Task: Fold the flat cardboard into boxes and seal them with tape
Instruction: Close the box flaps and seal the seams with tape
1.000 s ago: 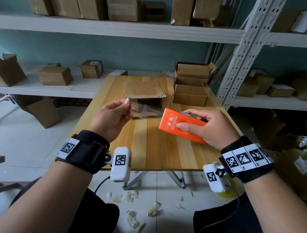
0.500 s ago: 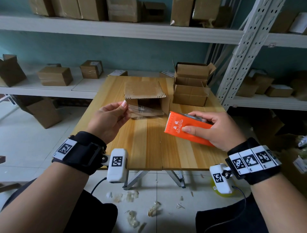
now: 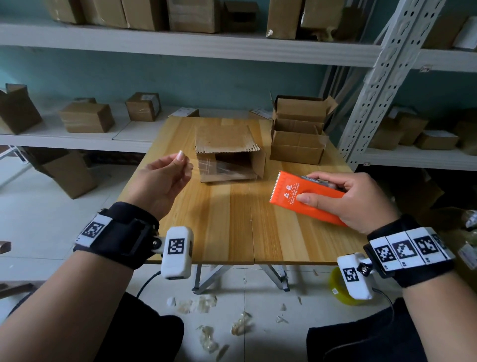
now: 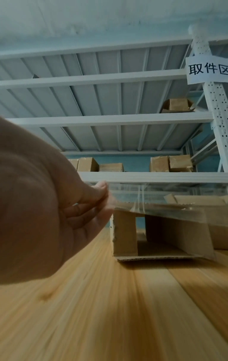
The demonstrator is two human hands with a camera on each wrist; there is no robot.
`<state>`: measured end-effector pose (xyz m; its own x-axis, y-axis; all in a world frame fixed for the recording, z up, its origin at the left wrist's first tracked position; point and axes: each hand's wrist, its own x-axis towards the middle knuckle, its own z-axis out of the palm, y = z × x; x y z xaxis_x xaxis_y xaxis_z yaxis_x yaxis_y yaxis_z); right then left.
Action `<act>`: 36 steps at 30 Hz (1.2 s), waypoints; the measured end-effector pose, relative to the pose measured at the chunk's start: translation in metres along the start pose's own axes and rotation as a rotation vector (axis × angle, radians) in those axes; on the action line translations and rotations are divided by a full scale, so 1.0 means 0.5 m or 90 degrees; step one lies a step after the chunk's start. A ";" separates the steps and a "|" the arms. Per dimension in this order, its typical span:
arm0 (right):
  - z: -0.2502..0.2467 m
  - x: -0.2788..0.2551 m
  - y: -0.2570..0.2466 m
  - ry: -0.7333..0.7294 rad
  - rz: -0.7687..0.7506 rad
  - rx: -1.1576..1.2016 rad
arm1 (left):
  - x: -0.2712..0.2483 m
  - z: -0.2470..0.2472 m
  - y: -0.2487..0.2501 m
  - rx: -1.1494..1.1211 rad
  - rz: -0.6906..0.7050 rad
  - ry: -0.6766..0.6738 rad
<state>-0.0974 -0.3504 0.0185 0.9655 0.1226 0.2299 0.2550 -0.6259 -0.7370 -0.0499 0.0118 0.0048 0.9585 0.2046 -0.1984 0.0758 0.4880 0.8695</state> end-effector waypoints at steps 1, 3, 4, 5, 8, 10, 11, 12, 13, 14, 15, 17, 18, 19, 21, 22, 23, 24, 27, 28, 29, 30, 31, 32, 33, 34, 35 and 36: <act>0.000 0.001 0.000 0.009 0.003 0.001 | -0.002 -0.001 -0.001 0.013 0.013 -0.016; 0.003 0.005 0.001 0.028 0.007 -0.008 | -0.004 0.002 -0.002 0.036 0.058 -0.040; 0.004 0.008 0.002 0.037 0.008 -0.013 | -0.006 0.004 -0.002 0.047 0.087 -0.046; 0.004 0.012 0.003 0.048 0.012 -0.016 | -0.009 0.008 -0.002 0.058 0.115 -0.051; 0.003 0.026 0.004 0.063 0.037 -0.031 | -0.026 0.023 -0.005 0.051 0.168 -0.069; 0.004 0.035 0.000 0.070 0.059 -0.041 | -0.036 0.033 -0.007 0.034 0.188 -0.095; 0.005 0.040 -0.002 0.071 0.069 -0.045 | -0.040 0.037 -0.006 0.028 0.200 -0.111; 0.007 0.045 -0.002 0.068 0.080 -0.048 | -0.044 0.041 -0.005 0.023 0.211 -0.130; 0.009 0.050 -0.003 0.063 0.089 -0.053 | -0.048 0.044 -0.004 0.020 0.223 -0.148; 0.012 0.055 -0.004 0.061 0.096 -0.060 | -0.052 0.047 -0.003 0.021 0.233 -0.168; 0.014 0.061 -0.004 0.065 0.105 -0.070 | -0.057 0.050 -0.004 0.025 0.243 -0.189; 0.020 0.070 -0.006 0.087 0.132 -0.100 | -0.067 0.059 -0.010 0.037 0.253 -0.223; 0.023 0.073 -0.009 0.101 0.148 -0.118 | -0.073 0.064 -0.015 0.045 0.256 -0.239; 0.025 0.075 -0.014 0.112 0.162 -0.131 | -0.080 0.070 -0.020 0.055 0.258 -0.254; 0.028 0.080 -0.024 0.120 0.184 -0.136 | -0.094 0.082 -0.030 0.077 0.258 -0.285; 0.028 0.082 -0.028 0.120 0.189 -0.135 | -0.100 0.088 -0.034 0.091 0.256 -0.301; 0.029 0.084 -0.032 0.117 0.192 -0.138 | -0.106 0.093 -0.040 0.108 0.255 -0.315; 0.031 0.085 -0.035 0.112 0.196 -0.143 | -0.110 0.096 -0.044 0.126 0.257 -0.325; 0.038 0.091 -0.039 0.109 0.199 -0.158 | -0.119 0.105 -0.056 0.162 0.260 -0.341; 0.040 0.091 -0.040 0.112 0.197 -0.167 | -0.120 0.109 -0.059 0.164 0.257 -0.342; 0.042 0.091 -0.039 0.115 0.194 -0.178 | -0.122 0.112 -0.061 0.162 0.253 -0.344; 0.043 0.090 -0.040 0.118 0.193 -0.180 | -0.123 0.115 -0.063 0.155 0.250 -0.347; 0.044 0.090 -0.038 0.119 0.191 -0.178 | -0.123 0.118 -0.065 0.146 0.248 -0.351; 0.043 0.088 -0.039 0.121 0.190 -0.172 | -0.124 0.121 -0.065 0.138 0.243 -0.354; 0.043 0.089 -0.037 0.121 0.191 -0.167 | -0.123 0.124 -0.065 0.135 0.239 -0.358; 0.044 0.087 -0.039 0.119 0.193 -0.162 | -0.123 0.126 -0.065 0.135 0.238 -0.361; 0.044 0.087 -0.038 0.117 0.194 -0.161 | -0.124 0.127 -0.065 0.137 0.238 -0.364; 0.043 0.087 -0.038 0.117 0.195 -0.165 | -0.124 0.127 -0.064 0.136 0.237 -0.366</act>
<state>-0.0592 -0.3164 0.0287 0.9627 -0.2231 0.1528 -0.0856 -0.7872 -0.6107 -0.0945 -0.0704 0.0179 0.9198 -0.1830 0.3470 -0.2883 0.2848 0.9142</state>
